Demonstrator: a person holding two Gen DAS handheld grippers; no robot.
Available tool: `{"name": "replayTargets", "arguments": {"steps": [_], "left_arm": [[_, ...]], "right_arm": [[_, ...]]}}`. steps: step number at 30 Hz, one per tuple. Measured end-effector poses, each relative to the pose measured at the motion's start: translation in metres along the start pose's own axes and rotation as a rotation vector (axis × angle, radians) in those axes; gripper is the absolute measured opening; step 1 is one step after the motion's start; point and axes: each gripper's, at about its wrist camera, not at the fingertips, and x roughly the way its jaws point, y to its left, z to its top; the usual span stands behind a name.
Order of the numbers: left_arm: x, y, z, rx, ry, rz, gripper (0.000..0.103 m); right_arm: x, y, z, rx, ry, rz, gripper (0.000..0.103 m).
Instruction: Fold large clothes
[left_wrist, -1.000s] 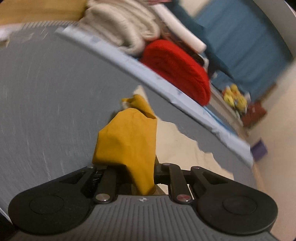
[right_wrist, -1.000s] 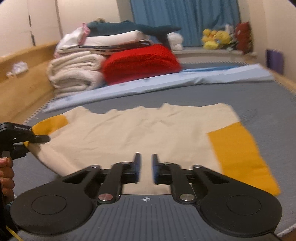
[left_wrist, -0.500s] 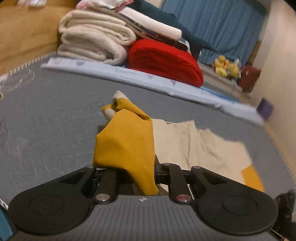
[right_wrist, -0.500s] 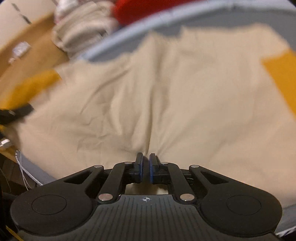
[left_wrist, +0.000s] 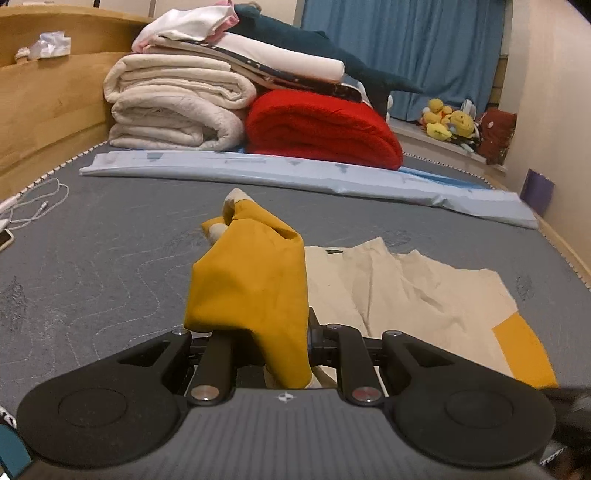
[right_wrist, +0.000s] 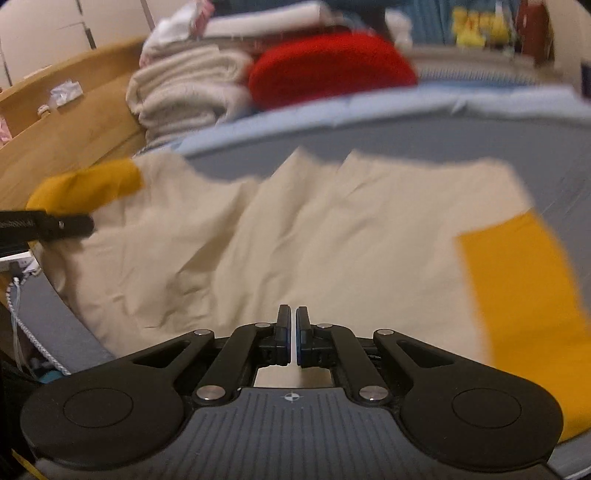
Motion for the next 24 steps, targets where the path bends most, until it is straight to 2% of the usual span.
{"name": "replayTargets", "arguments": {"steps": [6,12,16,19,22,24], "left_arm": [[-0.005,-0.023,0.008,0.065,0.004,0.05,0.018],[-0.013,-0.046,0.021,0.091,0.015,0.036,0.018],[-0.013,-0.053,0.028,0.078,0.004,-0.004,0.018],[-0.008,-0.05,0.014,0.074,-0.038,-0.029,0.018],[0.005,-0.055,0.013,0.073,0.013,0.011,0.018],[0.003,-0.055,0.02,0.039,-0.003,-0.018,0.018]], "right_arm": [[-0.056,-0.058,0.001,-0.027,-0.072,-0.095,0.004],[-0.1,-0.089,-0.006,-0.018,-0.153,-0.147,0.01],[-0.093,-0.086,-0.002,-0.02,-0.185,-0.173,0.01],[-0.078,-0.079,0.002,-0.002,-0.174,-0.182,0.01],[-0.068,-0.074,0.006,0.0,-0.169,-0.18,0.01],[-0.062,-0.074,0.009,0.024,-0.167,-0.179,0.01]]}}
